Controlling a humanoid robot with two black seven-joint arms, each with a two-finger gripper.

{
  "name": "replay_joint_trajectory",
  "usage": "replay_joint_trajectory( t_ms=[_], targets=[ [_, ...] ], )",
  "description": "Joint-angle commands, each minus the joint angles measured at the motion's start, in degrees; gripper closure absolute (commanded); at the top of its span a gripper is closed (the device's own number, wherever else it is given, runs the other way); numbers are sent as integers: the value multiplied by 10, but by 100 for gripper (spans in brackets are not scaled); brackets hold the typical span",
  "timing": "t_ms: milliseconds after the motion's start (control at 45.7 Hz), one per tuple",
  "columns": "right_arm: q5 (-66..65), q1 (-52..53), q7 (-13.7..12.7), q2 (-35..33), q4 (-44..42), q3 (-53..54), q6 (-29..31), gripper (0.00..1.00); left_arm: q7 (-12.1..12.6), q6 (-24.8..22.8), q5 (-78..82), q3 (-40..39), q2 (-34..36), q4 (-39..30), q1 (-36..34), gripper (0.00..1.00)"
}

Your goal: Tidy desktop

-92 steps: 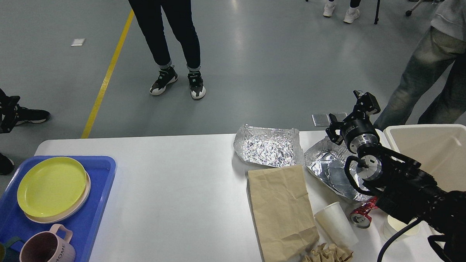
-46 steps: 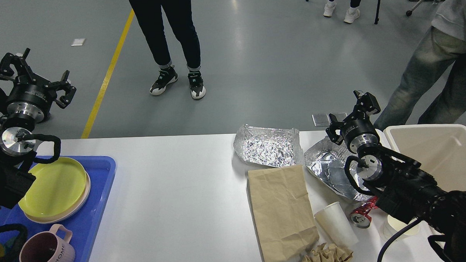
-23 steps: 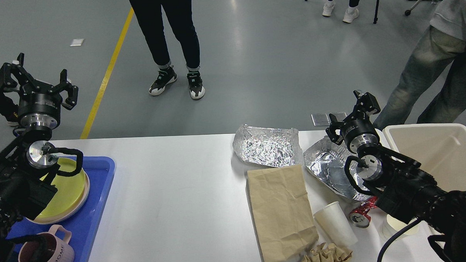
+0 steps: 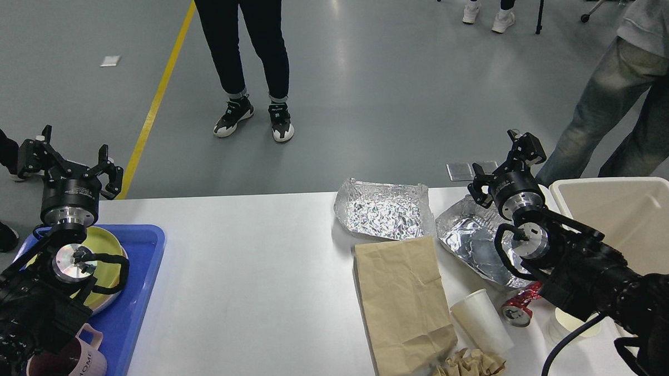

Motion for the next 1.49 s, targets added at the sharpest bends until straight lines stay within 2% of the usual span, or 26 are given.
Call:
replay_joint_trajectory(
  t_ms=[0,394,1467],
  targets=[
    [0,0,0,0,0,0,0,0,-22,-12,0,0,-3,0,6,4],
    [0,0,-1,0,0,0,0,0,-69,-14,-1,-1,-33,1,27,4],
    [0,0,0,0,0,3,-1,0,-70,-14,-1,-1,-34,1,27,4]
  ],
)
